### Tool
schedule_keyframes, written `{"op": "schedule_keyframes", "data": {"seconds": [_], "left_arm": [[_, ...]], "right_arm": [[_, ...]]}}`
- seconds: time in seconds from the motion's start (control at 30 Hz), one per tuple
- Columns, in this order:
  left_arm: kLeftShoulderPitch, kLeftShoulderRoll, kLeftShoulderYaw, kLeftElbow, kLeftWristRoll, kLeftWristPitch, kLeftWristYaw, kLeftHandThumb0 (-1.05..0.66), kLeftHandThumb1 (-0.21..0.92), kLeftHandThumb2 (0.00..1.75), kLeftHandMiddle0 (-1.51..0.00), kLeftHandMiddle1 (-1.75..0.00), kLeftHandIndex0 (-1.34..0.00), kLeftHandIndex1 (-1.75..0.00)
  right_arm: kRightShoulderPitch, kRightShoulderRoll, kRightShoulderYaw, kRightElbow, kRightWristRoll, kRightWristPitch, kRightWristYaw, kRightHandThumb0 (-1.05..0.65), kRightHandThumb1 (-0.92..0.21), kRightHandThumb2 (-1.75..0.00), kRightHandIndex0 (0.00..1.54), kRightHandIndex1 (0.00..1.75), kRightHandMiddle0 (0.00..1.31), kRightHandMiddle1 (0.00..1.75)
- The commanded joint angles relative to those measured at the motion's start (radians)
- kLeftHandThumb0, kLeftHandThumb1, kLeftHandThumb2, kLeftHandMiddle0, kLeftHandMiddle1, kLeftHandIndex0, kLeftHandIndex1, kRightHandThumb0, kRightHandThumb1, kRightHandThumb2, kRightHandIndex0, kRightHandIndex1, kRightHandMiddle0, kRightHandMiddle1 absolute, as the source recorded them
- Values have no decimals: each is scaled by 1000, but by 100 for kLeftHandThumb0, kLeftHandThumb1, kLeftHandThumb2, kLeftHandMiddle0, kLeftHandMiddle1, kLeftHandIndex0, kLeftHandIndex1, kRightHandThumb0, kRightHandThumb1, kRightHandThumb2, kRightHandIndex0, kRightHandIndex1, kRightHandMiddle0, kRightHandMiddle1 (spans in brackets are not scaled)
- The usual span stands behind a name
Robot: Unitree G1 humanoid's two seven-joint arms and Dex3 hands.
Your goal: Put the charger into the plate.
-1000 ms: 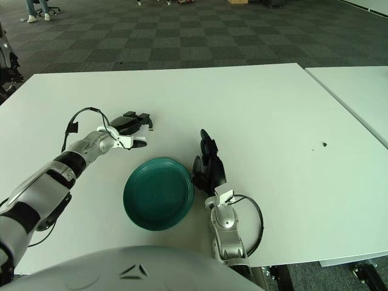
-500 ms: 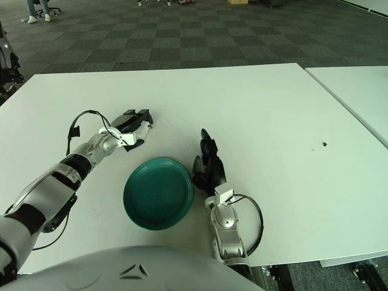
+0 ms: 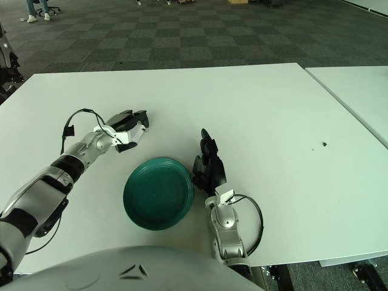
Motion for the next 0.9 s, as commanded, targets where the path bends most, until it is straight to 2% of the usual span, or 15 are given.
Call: {"op": "schedule_keyframes", "data": {"seconds": [0.0, 0.13, 0.23, 0.43, 0.57, 0.67, 0.87], "left_arm": [[32, 97, 67, -221, -29, -22, -41, 0, 13, 151, -77, -165, -54, -175], [85, 138, 132, -427, -74, -32, -86, 0, 14, 151, -73, -171, -53, -175], [102, 153, 166, -562, -92, -22, -119, 0, 11, 156, -74, -174, -56, -175], [145, 157, 203, -739, -111, 5, -165, 0, 9, 158, -76, -174, -58, -174], [186, 140, 214, -857, -121, 36, -192, 0, 6, 161, -78, -175, -59, -175], [240, 112, 201, -997, -137, 106, -254, 0, 7, 161, -77, -175, -58, -175], [263, 89, 190, -1067, -158, 138, -307, 0, 9, 159, -76, -175, -57, -175]], "right_arm": [[81, -10, -15, 90, 1, 95, -11, -90, -92, -93, 1, 0, 0, 19], [83, -8, -15, 84, 2, 111, -13, -90, -92, -93, 2, 1, 0, 17], [83, -4, -14, 86, -1, 114, -20, -90, -92, -93, 2, 0, 0, 16], [83, -3, -13, 91, -1, 112, -19, -89, -92, -93, 2, 0, 0, 15], [81, -5, -11, 101, -1, 103, -15, -88, -92, -93, 2, 0, 0, 16], [78, -2, -9, 109, 7, 109, -8, -88, -92, -93, 2, 0, 0, 17], [76, 6, -12, 112, 10, 121, -14, -87, -92, -92, 2, 0, 0, 18]]}}
